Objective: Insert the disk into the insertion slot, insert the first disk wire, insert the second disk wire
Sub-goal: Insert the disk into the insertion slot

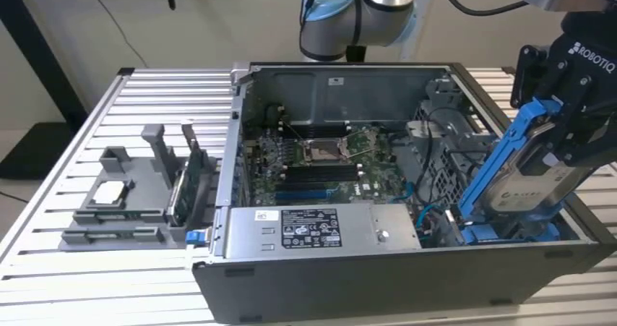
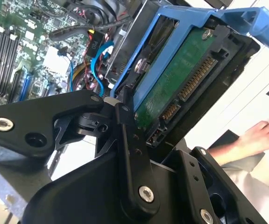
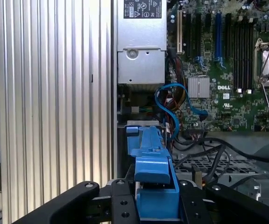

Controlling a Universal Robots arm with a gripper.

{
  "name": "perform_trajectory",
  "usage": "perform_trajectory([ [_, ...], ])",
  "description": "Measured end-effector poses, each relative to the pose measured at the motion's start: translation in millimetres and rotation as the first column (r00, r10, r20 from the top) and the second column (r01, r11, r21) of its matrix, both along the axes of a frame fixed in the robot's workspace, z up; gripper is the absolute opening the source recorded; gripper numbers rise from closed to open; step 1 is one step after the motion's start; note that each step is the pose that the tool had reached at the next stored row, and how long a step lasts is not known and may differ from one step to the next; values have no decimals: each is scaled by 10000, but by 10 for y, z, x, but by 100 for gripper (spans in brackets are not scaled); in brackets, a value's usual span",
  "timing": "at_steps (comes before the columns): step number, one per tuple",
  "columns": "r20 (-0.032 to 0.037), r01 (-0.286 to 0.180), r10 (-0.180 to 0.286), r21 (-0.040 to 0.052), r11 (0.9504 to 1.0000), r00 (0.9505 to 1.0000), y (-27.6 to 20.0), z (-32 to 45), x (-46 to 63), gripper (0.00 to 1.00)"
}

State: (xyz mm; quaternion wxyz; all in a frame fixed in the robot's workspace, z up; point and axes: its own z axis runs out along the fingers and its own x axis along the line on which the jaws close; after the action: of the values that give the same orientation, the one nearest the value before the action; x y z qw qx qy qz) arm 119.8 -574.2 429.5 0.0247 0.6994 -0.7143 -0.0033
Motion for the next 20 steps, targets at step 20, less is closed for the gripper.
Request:
perform_trajectory([
  [20,-4,17,-17,142,9999,10000,10,-85,7,33],
])
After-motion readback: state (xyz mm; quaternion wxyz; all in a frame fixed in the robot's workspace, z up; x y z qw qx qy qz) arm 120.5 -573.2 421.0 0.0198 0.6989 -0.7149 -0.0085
